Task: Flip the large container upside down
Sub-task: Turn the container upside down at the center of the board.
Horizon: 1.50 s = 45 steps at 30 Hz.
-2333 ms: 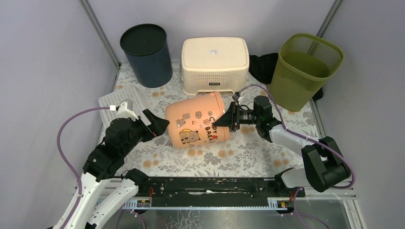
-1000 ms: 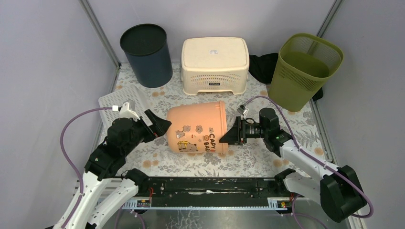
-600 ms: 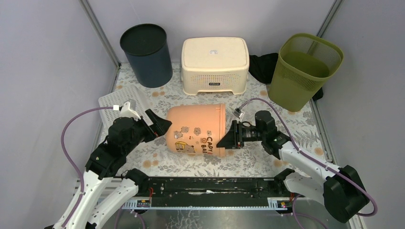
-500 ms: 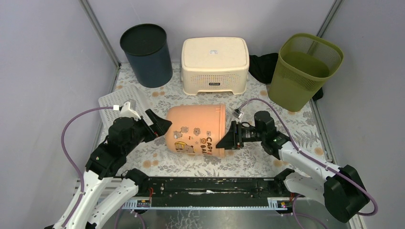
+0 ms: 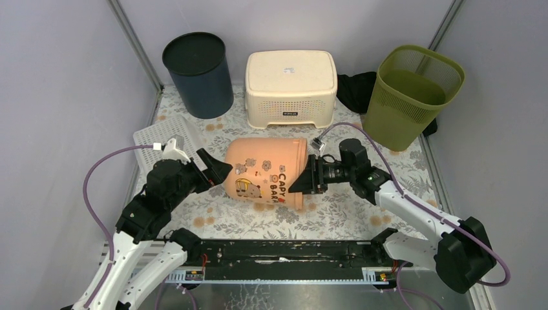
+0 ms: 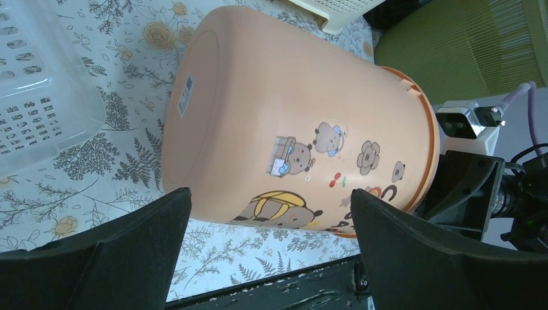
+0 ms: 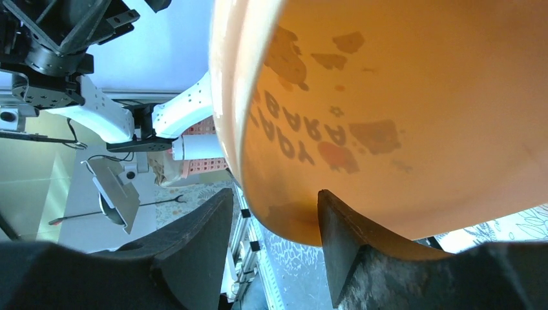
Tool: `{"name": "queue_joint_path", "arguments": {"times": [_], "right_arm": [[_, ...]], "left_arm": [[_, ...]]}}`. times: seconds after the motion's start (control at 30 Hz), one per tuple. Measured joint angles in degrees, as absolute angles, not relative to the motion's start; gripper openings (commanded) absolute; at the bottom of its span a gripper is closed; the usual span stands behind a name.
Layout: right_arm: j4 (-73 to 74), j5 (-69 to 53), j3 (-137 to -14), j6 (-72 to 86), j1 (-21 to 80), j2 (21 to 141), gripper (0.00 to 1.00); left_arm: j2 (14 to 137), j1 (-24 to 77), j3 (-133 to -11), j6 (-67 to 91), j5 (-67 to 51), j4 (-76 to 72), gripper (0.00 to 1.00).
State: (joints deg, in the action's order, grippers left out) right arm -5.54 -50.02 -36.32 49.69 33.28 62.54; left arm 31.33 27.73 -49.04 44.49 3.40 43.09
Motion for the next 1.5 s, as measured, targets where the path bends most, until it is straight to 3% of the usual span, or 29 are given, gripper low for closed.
{"name": "queue_joint_path", "arguments": {"times": [0.23,0.57,1.0,1.17,1.5], "right_arm": [[-5.5,-45.5,-36.9,47.1,33.3,64.9,0.57],[-17.0,-42.7,-38.0,50.0,33.3,72.6,0.44],[-27.2,-43.2,-38.5,53.6,33.3,77.7,0.44],[-32.3,-43.8,-38.0,55.5,33.3,79.4,0.36],[-44.0,-44.7,-36.6,58.7,33.3,81.5,0.07]], "left_arm": [[30.8,27.7,-48.6,44.5,3.4,43.0,1.00],[30.4,27.7,-48.3,44.5,3.4,42.9,1.00],[30.1,27.7,-47.7,44.5,3.4,42.9,1.00],[30.0,27.7,-47.7,44.6,3.4,42.9,1.00],[29.7,27.7,-47.7,44.8,3.4,42.9,1.00]]}}
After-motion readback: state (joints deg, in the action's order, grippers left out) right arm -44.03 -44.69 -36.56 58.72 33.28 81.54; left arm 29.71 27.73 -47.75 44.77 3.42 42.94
